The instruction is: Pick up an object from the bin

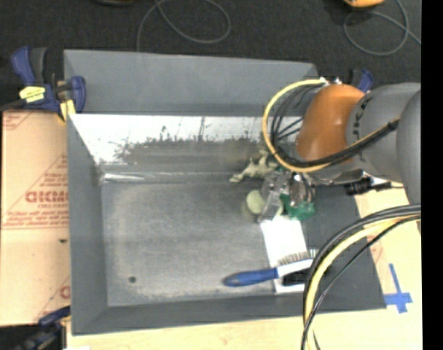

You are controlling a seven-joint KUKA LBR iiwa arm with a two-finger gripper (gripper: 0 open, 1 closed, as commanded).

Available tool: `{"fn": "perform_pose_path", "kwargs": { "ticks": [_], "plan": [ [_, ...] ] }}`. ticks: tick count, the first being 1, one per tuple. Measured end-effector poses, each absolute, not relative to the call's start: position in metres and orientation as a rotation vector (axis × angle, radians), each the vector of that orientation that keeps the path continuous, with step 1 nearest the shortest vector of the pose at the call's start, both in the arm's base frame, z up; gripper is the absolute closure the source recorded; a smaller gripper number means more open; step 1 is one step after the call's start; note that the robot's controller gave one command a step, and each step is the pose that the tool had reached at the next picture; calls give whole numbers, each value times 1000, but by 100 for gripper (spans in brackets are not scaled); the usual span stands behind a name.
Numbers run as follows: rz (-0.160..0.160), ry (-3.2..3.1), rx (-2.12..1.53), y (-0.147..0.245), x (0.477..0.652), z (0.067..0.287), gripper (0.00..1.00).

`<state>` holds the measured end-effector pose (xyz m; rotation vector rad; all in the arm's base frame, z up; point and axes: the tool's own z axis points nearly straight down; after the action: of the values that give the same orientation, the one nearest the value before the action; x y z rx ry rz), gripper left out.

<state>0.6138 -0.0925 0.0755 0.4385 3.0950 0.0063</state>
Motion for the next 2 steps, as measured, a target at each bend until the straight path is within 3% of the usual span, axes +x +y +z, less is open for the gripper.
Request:
{"fn": "perform_pose_path", "kwargs": {
  "ticks": [2],
  "plan": [
    [5,3099,437,-92,613,79,100]
  ]
}}
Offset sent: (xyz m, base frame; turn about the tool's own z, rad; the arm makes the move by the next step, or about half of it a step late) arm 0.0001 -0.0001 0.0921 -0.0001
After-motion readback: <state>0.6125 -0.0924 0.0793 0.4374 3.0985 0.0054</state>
